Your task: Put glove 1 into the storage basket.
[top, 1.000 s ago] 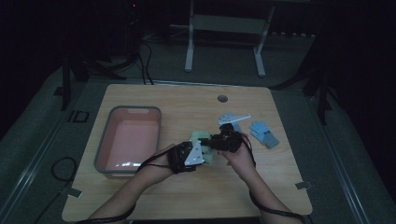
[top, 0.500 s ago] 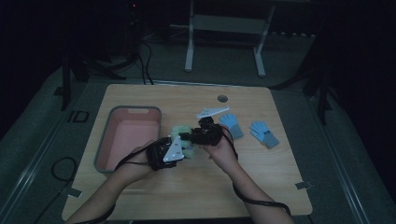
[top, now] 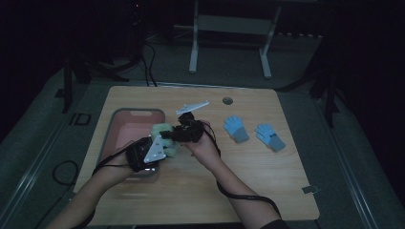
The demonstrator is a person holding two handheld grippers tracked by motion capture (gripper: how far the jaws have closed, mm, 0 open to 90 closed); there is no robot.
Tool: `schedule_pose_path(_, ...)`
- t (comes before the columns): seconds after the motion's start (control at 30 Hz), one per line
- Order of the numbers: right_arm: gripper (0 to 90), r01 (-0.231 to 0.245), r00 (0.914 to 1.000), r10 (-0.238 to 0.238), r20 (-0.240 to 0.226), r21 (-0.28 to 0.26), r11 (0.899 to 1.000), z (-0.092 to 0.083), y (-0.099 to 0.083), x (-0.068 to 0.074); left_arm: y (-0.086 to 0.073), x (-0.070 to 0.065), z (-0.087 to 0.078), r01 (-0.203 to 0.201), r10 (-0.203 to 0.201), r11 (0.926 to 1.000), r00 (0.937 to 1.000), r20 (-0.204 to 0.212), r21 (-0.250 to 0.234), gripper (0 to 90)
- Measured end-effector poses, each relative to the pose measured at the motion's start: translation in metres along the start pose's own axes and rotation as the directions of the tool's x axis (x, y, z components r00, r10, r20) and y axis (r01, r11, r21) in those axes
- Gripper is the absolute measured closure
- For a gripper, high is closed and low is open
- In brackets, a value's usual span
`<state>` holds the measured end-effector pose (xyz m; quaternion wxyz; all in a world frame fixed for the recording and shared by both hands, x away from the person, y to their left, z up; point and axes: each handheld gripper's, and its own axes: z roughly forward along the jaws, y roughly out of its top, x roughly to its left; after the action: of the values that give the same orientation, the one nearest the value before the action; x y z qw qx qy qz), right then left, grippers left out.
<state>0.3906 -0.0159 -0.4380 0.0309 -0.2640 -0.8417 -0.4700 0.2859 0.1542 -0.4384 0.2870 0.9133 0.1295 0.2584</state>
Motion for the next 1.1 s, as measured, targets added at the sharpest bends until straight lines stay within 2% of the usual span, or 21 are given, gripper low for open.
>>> schedule_pose_path(0.2, 71.7, 0.001, 0.9998, -0.001, -0.019, 0.001, 1.0, 0.02, 0.01, 0.007, -0.018, 0.004, -0.009, 0.014, -0.014, 0.9998, 0.9993, -0.036, 0.011, 75.2)
schedule_pose_path(0.47, 71.8, 0.0, 0.9991, 0.001, -0.042, 0.007, 1.0, 0.048, 0.019, 0.016, -0.041, 0.014, -0.018, 0.034, -0.032, 0.9983, 0.999, -0.03, 0.048, 75.3)
schedule_pose_path(0.57, 71.8, 0.006, 0.9977, -0.005, -0.067, 0.011, 1.0, 0.06, 0.02, 0.02, -0.052, 0.012, -0.023, 0.017, -0.015, 0.9972, 0.9992, -0.037, 0.073, 75.3)
schedule_pose_path(0.77, 71.8, 0.049, 0.9984, -0.047, -0.032, 0.059, 0.997, 0.082, 0.013, 0.024, -0.067, 0.011, -0.018, 0.037, -0.036, 0.9948, 0.9993, -0.011, 0.095, 75.3)
schedule_pose_path(0.83, 71.7, 0.092, 0.9957, -0.093, 0.003, 0.099, 0.991, 0.088, 0.01, 0.025, -0.069, 0.011, -0.013, 0.033, -0.034, 0.9935, 0.9994, 0.006, 0.109, 75.3)
schedule_pose_path(0.93, 71.7, 0.126, 0.9909, -0.131, 0.03, 0.136, 0.983, 0.097, 0.009, 0.025, -0.072, 0.012, -0.005, 0.02, -0.023, 0.9904, 0.9996, 0.014, 0.136, 75.3)
schedule_pose_path(1.0, 71.7, 0.118, 0.991, -0.126, 0.044, 0.161, 0.98, 0.102, 0.009, 0.023, -0.072, 0.013, 0.001, 0.003, -0.003, 0.9871, 1.0, -0.002, 0.16, 75.2)
schedule_pose_path(1.03, 71.6, 0.109, 0.9909, -0.121, 0.059, 0.172, 0.979, 0.104, 0.01, 0.022, -0.072, 0.013, 0.003, -0.007, 0.007, 0.9849, 1.0, 0.0, 0.173, 75.2)
schedule_pose_path(1.1, 71.6, 0.105, 0.9917, -0.117, 0.055, 0.18, 0.978, 0.107, 0.01, 0.02, -0.072, 0.014, 0.005, -0.007, 0.006, 0.9841, 1.0, 0.008, 0.178, 75.1)
